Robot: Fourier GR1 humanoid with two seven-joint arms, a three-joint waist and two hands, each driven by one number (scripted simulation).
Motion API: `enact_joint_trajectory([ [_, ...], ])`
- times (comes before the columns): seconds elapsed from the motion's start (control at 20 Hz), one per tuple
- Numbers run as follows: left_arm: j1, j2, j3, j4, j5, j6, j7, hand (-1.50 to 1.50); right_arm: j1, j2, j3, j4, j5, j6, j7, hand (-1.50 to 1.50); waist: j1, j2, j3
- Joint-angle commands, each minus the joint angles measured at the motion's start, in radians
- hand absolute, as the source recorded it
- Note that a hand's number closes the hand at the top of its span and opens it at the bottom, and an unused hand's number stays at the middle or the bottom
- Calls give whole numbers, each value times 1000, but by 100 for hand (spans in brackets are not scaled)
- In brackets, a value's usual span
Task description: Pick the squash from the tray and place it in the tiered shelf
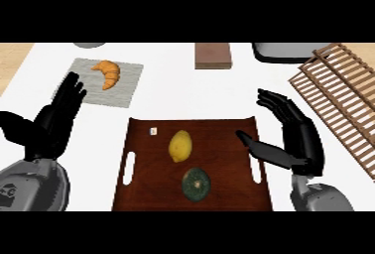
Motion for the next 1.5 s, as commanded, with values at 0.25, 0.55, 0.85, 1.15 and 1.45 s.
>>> enact_joint_trajectory([
  [0.25, -48, 9, 26, 89, 29, -70, 26, 0, 96, -132, 220, -293, 99, 131, 272, -150, -5, -2, -2],
  [0.55, -51, 11, 19, 54, 25, -62, 53, 0, -38, -369, 308, -324, 325, 261, 600, -150, 14, -11, -11],
  [0.85, -85, -10, 7, 82, 7, -57, 33, 0, -203, -385, 476, -337, 576, 394, 921, -150, 18, -3, -7],
  [1.15, -33, -18, 14, 9, 16, -50, 67, 0, -377, -74, 605, -289, 648, 515, 1303, -150, 31, -3, -2],
  [1.45, -9, -11, 29, 66, 5, -84, -3, 0, -384, 34, 673, -108, 702, 579, 1365, -150, 26, -1, -3],
])
